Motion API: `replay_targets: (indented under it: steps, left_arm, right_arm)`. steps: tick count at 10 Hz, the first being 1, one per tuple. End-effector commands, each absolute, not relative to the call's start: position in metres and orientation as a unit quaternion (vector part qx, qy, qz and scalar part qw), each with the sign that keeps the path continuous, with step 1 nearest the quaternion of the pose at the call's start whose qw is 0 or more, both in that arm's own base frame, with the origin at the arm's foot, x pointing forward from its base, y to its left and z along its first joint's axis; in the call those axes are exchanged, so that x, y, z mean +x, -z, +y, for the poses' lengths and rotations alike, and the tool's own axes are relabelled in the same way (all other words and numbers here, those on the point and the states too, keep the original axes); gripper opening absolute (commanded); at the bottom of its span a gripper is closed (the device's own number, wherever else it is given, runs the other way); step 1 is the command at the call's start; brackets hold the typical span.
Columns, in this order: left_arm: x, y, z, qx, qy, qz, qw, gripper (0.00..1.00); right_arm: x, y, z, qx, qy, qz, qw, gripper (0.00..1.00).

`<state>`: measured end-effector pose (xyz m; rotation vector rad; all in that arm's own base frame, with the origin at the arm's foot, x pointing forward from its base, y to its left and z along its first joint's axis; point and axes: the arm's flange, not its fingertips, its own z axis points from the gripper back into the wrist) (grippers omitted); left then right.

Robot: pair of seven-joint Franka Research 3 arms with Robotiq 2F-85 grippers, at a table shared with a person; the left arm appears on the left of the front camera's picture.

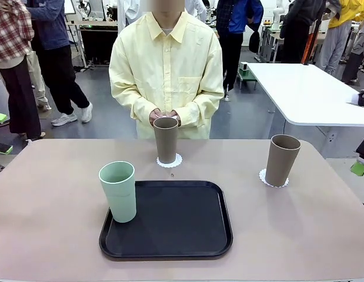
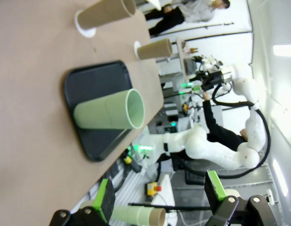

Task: Place coasters on the table and set cups on them.
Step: Take one Reusable plastic cup from the Flat Tray and place it on a coaster set by the human.

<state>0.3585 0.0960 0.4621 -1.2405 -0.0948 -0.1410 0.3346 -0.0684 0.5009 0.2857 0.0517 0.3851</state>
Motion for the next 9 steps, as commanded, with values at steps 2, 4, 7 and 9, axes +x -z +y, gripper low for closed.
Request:
replay_targets:
  steps: [2, 4, 7, 9]
  left_arm:
    - [0.358, -0.463, 0.097, -0.584, 0.071, -0.050, 0.807, 1.00]
    - [0.358, -0.463, 0.097, -0.584, 0.071, -0.050, 0.807, 1.00]
    - [0.358, -0.463, 0.097, -0.584, 0.071, -0.050, 0.807, 1.00]
    - [0.358, -0.463, 0.097, -0.584, 0.071, -0.050, 0.807, 1.00]
  right_arm:
    - [0.325, -0.500, -0.141, 0.331, -0.064, -0.066, 0.939, 1.00]
    - [0.318, -0.490, -0.184, 0.477, -0.058, -0.118, 0.869, 1.00]
    - [0.298, -0.462, -0.235, 0.583, -0.089, -0.164, 0.791, 1.00]
    - [0.292, -0.440, -0.254, 0.617, -0.133, -0.146, 0.761, 1.00]
